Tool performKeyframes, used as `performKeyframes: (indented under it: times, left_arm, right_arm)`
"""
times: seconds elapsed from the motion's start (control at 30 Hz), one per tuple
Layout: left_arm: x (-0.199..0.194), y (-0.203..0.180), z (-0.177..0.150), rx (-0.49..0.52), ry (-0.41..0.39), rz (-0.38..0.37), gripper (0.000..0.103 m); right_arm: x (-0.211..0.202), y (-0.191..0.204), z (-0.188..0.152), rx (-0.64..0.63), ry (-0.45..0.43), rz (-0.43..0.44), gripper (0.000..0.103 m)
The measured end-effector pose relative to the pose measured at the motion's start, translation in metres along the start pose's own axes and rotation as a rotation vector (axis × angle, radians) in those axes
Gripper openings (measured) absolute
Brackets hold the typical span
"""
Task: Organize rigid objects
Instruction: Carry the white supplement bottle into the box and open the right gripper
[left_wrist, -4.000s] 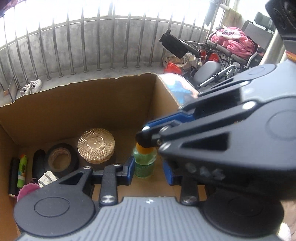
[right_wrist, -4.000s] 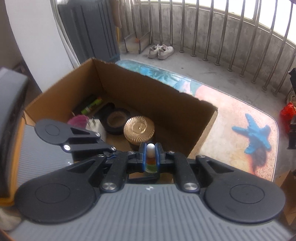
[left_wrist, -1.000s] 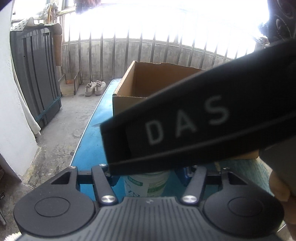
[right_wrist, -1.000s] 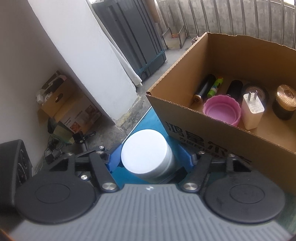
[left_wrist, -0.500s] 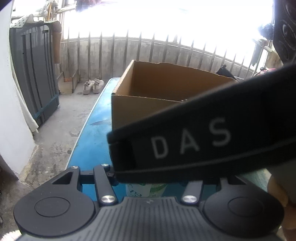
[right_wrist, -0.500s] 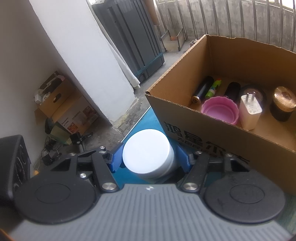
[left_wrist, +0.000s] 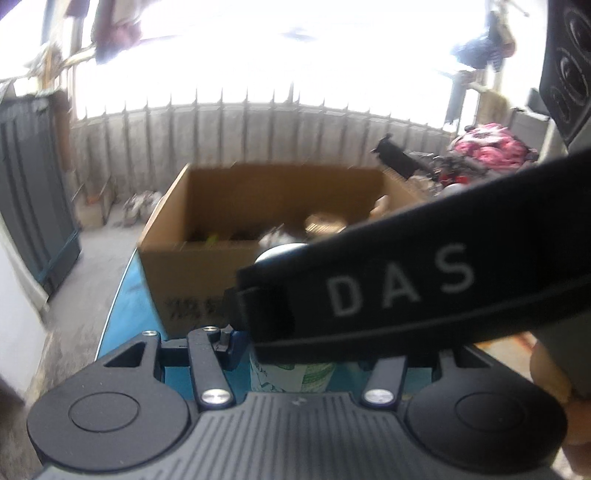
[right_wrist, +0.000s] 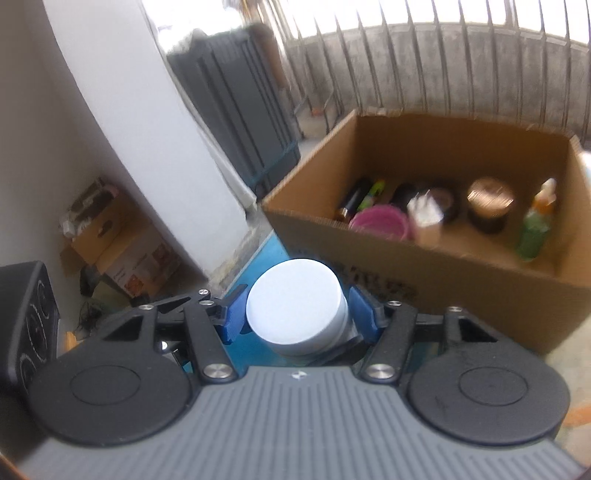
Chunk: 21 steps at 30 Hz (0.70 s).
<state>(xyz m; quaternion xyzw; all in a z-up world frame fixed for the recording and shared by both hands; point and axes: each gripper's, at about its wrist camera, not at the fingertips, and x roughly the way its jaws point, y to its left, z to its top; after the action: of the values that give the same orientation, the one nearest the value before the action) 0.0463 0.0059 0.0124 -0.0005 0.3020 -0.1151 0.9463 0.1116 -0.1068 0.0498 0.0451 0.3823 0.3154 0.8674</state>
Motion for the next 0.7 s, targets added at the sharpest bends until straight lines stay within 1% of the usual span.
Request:
performKeyframes:
  times: [0.2,0.3,0.33,0.47,0.63,0.7]
  left_arm:
    - [-0.024,-0.037,0.031,0.092,-0.087,-0.017,0.056]
    - [-0.028,-0.050,0.045,0.111,-0.113,-0.038,0.057]
    - [-0.032,-0.053,0.046,0.113,-0.117,-0.045,0.057]
    - [-0.032,-0.064,0.065,0.109,-0.135,-0.071,0.057]
    - [-0.018,-0.091,0.090,0.117,-0.133,-0.086,0.057]
    - [-0.019,-0.092,0.088,0.111,-0.129,-0.093,0.057]
  right_arm:
    - [-0.056,-0.005,0.013,-0.017,-0.110,-0.009,0.057]
    - [-0.076,-0.011,0.024,-0.026,-0.147,-0.009,0.057]
    - [-0.081,-0.013,0.027,-0.028,-0.158,-0.013,0.056]
    - [-0.099,-0.021,0.040,-0.051,-0.199,-0.041,0.056]
    - [-0.108,-0.043,0.053,-0.052,-0.225,-0.036,0.056]
    - [-0.110,-0.055,0.060,-0.050,-0.229,-0.040,0.056]
